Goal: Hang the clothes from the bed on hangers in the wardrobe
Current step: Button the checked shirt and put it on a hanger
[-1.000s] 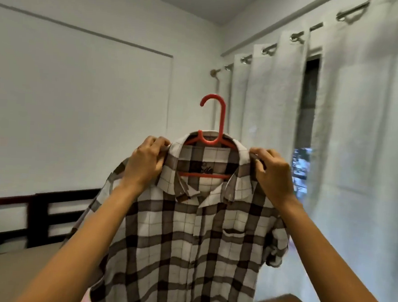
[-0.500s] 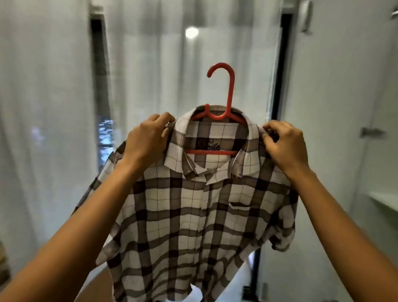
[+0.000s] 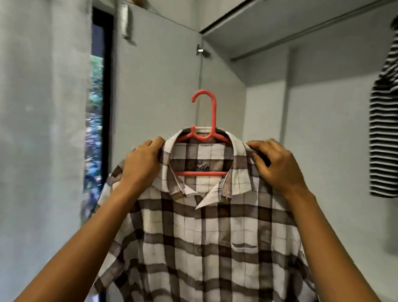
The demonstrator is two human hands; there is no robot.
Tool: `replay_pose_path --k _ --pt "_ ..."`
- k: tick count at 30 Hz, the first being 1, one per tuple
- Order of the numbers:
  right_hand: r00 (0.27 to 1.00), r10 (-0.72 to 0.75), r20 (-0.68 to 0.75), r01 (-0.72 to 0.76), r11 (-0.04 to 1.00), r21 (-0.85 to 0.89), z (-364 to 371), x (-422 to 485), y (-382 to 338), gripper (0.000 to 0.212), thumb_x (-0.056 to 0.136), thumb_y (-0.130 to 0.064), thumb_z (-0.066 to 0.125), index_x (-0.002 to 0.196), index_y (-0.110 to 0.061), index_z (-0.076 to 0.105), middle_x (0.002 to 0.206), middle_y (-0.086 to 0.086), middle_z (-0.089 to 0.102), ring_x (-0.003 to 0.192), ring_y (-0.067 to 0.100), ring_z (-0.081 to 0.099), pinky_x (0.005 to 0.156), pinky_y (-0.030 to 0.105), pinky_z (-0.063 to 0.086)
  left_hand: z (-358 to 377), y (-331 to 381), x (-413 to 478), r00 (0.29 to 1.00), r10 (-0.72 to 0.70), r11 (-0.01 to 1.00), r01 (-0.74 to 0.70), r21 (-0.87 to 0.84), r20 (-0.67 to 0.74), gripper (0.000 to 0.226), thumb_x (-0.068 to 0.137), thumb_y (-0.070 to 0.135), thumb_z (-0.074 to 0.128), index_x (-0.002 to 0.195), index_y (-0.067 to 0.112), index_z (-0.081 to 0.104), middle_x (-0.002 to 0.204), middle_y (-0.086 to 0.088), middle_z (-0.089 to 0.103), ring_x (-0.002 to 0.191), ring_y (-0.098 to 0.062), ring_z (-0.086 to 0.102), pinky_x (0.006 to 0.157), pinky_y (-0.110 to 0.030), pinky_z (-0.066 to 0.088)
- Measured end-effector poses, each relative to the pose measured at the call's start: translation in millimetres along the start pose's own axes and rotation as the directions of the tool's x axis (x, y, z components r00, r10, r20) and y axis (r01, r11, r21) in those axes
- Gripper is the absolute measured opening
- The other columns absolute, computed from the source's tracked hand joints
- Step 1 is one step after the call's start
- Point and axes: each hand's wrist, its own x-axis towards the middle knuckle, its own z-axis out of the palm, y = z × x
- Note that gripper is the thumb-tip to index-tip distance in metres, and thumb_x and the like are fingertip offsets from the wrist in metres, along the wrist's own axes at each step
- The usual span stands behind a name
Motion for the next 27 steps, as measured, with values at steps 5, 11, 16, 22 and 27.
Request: replay_pose_path --k 5,11,16,22,27 --pt "0.998 0.029 -0.047 -0.04 0.963 -0.267 11.1 3.1 87.2 0.024 0.091 -0.022 0.057 0.111 -0.013 0.066 0.093 0.007 0.065 0.083 0.026 0.064 0.068 0.033 0.054 127.2 29.1 69.6 0.991 0.129 0.967 -0.132 -0.216 -0.028 0.017 0.093 0.014 0.04 0.104 0.009 0.052 0.09 -0.017 0.057 0.081 -0.039 0.055 0.065 -0.038 0.039" --pt "0.998 -0.014 0.053 0.046 0.738 -0.673 7.3 25.7 171.3 0.035 0.093 -0.032 0.042 0.116 -0.016 0.063 0.084 0.007 0.062 0.063 0.029 0.061 0.047 0.035 0.051 257.2 66.3 162.5 0.975 0.221 0.842 -0.198 -0.502 -0.014 0.019 0.093 0.016 0.041 0.106 0.011 0.054 0.094 -0.017 0.058 0.084 -0.038 0.056 0.068 -0.04 0.044" --pt "0.995 0.022 0.098 0.072 0.521 -0.851 -8.6 58.1 223.9 0.032 0.093 -0.032 0.048 0.119 -0.018 0.057 0.076 0.008 0.059 0.05 0.024 0.054 0.041 0.026 0.041 333.0 124.7 253.1 0.944 0.31 0.674 -0.299 -0.676 -0.109 0.013 0.095 0.016 0.045 0.1 0.018 0.057 0.092 -0.011 0.063 0.082 -0.029 0.057 0.069 -0.037 0.045" --pt "0.998 -0.006 -0.061 -0.058 0.233 -0.971 -27.2 113.0 288.8 0.025 0.092 -0.03 0.046 0.109 -0.022 0.062 0.071 0.006 0.056 0.053 0.026 0.053 0.045 0.025 0.031 383.8 219.8 353.6 0.907 0.305 0.551 -0.417 -0.722 -0.291 0.023 0.094 0.029 0.048 0.113 0.02 0.057 0.104 -0.005 0.064 0.094 -0.029 0.057 0.081 -0.045 0.05" --pt "0.994 -0.05 -0.099 -0.101 -0.025 -0.995 -48.1 172.6 343.9 0.015 0.089 -0.014 0.057 0.1 -0.022 0.064 0.067 0.008 0.056 0.049 0.028 0.051 0.044 0.024 0.022 403.6 295.5 414.4 0.883 0.352 0.371 -0.436 -0.82 -0.311 0.044 0.094 0.032 0.051 0.135 0.021 0.043 0.124 -0.012 0.059 0.111 -0.033 0.056 0.097 -0.045 0.046"
